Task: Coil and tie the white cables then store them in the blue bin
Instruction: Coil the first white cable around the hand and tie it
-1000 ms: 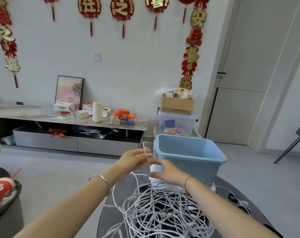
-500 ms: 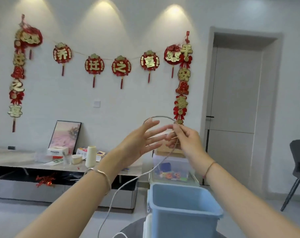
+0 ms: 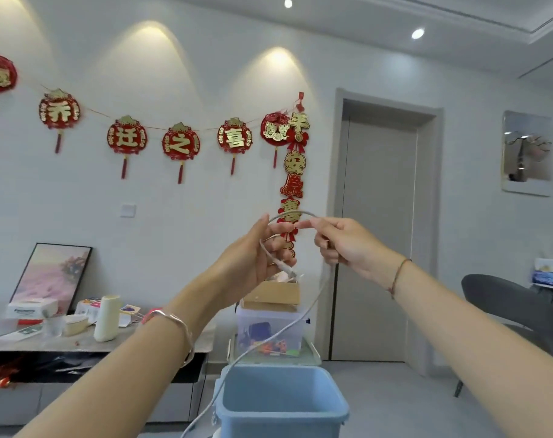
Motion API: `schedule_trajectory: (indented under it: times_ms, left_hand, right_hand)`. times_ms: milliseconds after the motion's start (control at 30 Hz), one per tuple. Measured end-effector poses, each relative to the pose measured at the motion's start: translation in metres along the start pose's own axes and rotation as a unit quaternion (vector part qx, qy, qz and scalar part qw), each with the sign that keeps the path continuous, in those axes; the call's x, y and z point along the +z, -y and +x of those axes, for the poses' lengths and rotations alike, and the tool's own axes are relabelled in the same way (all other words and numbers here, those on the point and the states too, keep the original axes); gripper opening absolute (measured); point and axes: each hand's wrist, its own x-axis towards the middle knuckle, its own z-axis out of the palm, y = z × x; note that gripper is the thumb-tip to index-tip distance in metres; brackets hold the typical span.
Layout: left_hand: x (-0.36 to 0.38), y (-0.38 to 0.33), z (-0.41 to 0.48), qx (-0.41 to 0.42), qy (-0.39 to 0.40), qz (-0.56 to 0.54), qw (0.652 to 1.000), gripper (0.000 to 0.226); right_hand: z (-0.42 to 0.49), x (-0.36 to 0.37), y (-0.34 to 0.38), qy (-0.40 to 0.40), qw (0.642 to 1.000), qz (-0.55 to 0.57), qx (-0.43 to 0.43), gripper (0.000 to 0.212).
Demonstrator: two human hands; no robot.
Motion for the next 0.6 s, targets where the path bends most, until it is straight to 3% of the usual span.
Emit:
schedule_trajectory:
  times_ms: [167, 267, 367, 500, 600]
  left_hand:
    - [0.021, 0.009, 0.004, -0.022, 0.037, -0.106, 0.993, 0.042]
    - [0.024, 0.02, 0.007, 0.005, 0.024, -0.123, 0.992, 0.042]
    - [0.02, 0.028, 0.01, 0.033, -0.014, -0.131, 0.991, 0.041]
    - [0.006, 0.029, 0.015, 0.059, -0.085, -0.126, 0.987, 0.041]
    - [-0.001, 0.032, 0.015, 0.061, -0.146, 0.014, 0.987, 0.041]
  right_hand:
    - [-0.021, -0.005, -0.039, 0.026, 0.993, 0.086, 0.075, 0.021]
    - [-0.04, 0.002, -0.072, 0.036, 0.969, 0.207, 0.127, 0.016]
    - [-0.062, 0.017, -0.102, 0.064, 0.948, 0.256, 0.175, 0.012]
    - [-0.087, 0.038, -0.121, 0.122, 0.946, 0.223, 0.201, 0.008]
    - [-0.095, 0.044, -0.115, 0.107, 0.982, 0.072, 0.141, 0.018]
